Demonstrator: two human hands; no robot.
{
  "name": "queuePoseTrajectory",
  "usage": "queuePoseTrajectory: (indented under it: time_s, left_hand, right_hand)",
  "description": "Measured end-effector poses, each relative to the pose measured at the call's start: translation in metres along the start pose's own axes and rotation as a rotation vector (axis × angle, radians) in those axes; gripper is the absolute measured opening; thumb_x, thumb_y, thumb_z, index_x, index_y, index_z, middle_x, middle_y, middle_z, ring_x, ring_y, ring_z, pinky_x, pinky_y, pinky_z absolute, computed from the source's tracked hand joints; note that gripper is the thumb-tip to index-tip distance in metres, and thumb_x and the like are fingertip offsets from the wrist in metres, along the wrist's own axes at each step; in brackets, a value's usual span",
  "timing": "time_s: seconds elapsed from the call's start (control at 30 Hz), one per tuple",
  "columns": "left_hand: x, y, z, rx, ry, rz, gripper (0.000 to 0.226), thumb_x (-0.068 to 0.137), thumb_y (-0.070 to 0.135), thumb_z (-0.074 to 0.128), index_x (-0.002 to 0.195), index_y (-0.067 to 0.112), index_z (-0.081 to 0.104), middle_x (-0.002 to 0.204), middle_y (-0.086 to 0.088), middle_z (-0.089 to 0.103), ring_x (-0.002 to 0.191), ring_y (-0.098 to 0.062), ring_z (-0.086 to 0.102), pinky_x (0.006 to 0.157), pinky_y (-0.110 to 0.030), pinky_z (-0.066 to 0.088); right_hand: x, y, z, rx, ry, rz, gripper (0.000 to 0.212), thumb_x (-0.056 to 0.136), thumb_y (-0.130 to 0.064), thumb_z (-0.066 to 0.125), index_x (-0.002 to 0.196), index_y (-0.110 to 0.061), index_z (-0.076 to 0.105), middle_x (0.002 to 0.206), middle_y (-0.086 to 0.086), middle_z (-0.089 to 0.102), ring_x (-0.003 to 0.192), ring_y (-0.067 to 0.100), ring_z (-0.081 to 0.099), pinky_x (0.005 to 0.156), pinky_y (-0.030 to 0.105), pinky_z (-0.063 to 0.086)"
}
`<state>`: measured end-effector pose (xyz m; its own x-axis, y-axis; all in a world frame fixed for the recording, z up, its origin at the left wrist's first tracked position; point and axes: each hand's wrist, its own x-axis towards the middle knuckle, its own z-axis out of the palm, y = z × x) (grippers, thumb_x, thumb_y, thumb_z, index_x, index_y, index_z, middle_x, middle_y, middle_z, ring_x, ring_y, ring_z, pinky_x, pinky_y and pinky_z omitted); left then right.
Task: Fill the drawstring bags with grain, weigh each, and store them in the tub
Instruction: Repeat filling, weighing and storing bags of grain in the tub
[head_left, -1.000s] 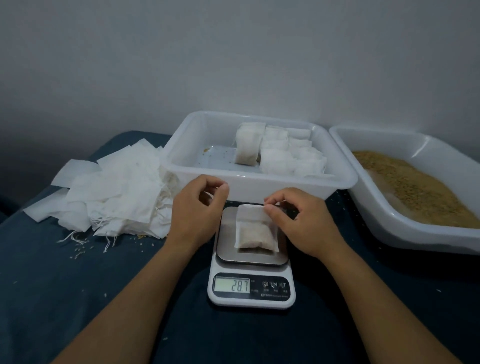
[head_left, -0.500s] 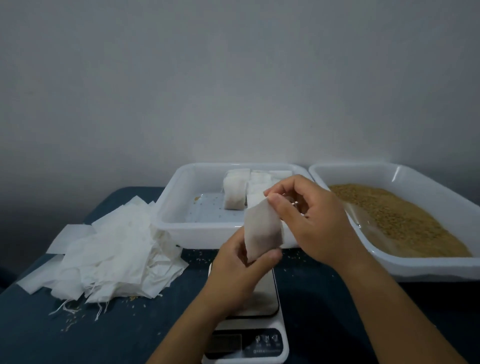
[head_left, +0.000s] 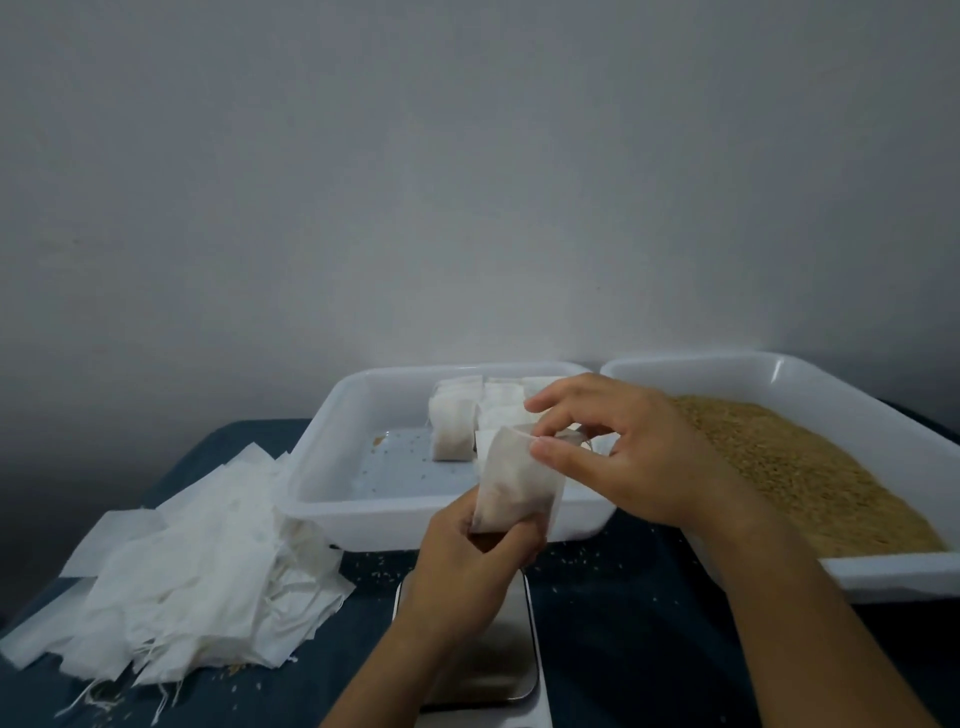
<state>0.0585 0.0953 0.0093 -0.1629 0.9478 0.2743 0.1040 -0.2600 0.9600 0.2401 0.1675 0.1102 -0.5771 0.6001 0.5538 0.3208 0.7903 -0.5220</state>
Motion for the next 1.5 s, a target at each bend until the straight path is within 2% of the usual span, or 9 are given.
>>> queuePoseTrajectory:
  time_s: [0.13,0.3,0.5,0.67,0.83,1.07,1.23,1.4,1.5]
  left_hand:
    - [0.007,0.008,0.009,-0.151,-0.001,-0.070,0.024,0.079,0.037,0.079,0.101,0.026,0.080,0.093,-0.010,0.078,0.091,-0.033,0.075,0.079,-0.044,0.065]
    - [0.035,0.025,0.034,-0.497,-0.001,-0.178,0.026,0.099,0.017,0.067,0.125,0.015,0.068,0.113,-0.007,0.078,0.106,-0.032,0.076,0.084,-0.033,0.062]
    - [0.069,0.035,0.072,-0.196,-0.055,-0.134,0.019,0.096,0.013,0.070,0.115,0.011,0.070,0.096,-0.007,0.079,0.093,-0.025,0.078,0.086,-0.037,0.064]
    - [0.088,0.038,0.092,-0.039,-0.109,-0.102,0.012,0.093,0.019,0.077,0.104,0.018,0.073,0.086,0.001,0.080,0.085,-0.018,0.079,0.085,-0.037,0.065]
    - [0.097,0.033,0.105,-0.004,-0.126,-0.103,0.013,0.089,0.018,0.079,0.101,0.018,0.074,0.084,-0.001,0.079,0.079,-0.016,0.077,0.082,-0.035,0.065]
    - [0.097,0.029,0.115,-0.020,-0.116,-0.125,0.014,0.089,0.016,0.079,0.103,0.016,0.076,0.086,-0.004,0.079,0.081,-0.019,0.077,0.087,-0.043,0.065]
    - [0.097,0.030,0.118,0.006,-0.124,-0.114,0.011,0.088,0.014,0.076,0.098,0.019,0.076,0.086,-0.007,0.078,0.082,-0.021,0.076,0.088,-0.048,0.063]
    - [0.095,0.033,0.121,-0.041,-0.110,-0.120,0.014,0.089,0.011,0.076,0.101,0.018,0.076,0.090,-0.009,0.078,0.091,-0.029,0.077,0.090,-0.049,0.063]
    - [0.093,0.032,0.121,-0.051,-0.121,-0.127,0.015,0.089,0.008,0.074,0.102,0.016,0.076,0.093,-0.015,0.076,0.082,-0.022,0.074,0.090,-0.053,0.061]
  right_hand:
    - [0.000,0.015,-0.009,0.091,0.037,0.084,0.009,0.099,-0.033,0.070,0.091,-0.035,0.074,0.109,-0.023,0.073,0.100,0.002,0.070,0.081,0.016,0.055]
    - [-0.002,0.041,-0.022,0.274,0.163,0.218,0.015,0.102,-0.038,0.066,0.092,-0.030,0.074,0.090,-0.006,0.075,0.084,0.012,0.072,0.078,0.035,0.060]
    - [-0.020,0.071,-0.041,0.460,0.179,0.377,0.034,0.091,-0.055,0.065,0.096,-0.025,0.081,0.087,0.000,0.076,0.077,0.012,0.071,0.073,0.028,0.059]
    - [-0.034,0.091,-0.052,0.328,0.150,0.473,0.039,0.090,-0.067,0.058,0.096,-0.036,0.082,0.092,-0.003,0.079,0.079,0.014,0.074,0.072,0.030,0.058]
    - [-0.039,0.101,-0.060,0.065,0.251,0.496,0.046,0.099,-0.061,0.056,0.080,-0.025,0.075,0.073,-0.001,0.073,0.064,0.011,0.069,0.065,0.038,0.054]
    - [-0.044,0.107,-0.064,0.169,0.175,0.561,0.058,0.092,-0.079,0.047,0.101,-0.032,0.081,0.099,-0.007,0.079,0.097,0.015,0.075,0.095,0.050,0.058]
    - [-0.045,0.111,-0.062,0.010,0.287,0.570,0.059,0.097,-0.073,0.046,0.084,-0.025,0.078,0.080,0.002,0.076,0.079,0.024,0.073,0.080,0.051,0.061]
    - [-0.045,0.109,-0.065,0.131,0.249,0.589,0.070,0.083,-0.091,0.043,0.094,-0.034,0.081,0.093,-0.001,0.079,0.089,0.017,0.074,0.088,0.049,0.060]
    - [-0.045,0.109,-0.064,-0.010,0.267,0.559,0.062,0.090,-0.083,0.043,0.078,-0.032,0.076,0.068,-0.006,0.071,0.063,0.006,0.066,0.067,0.038,0.055]
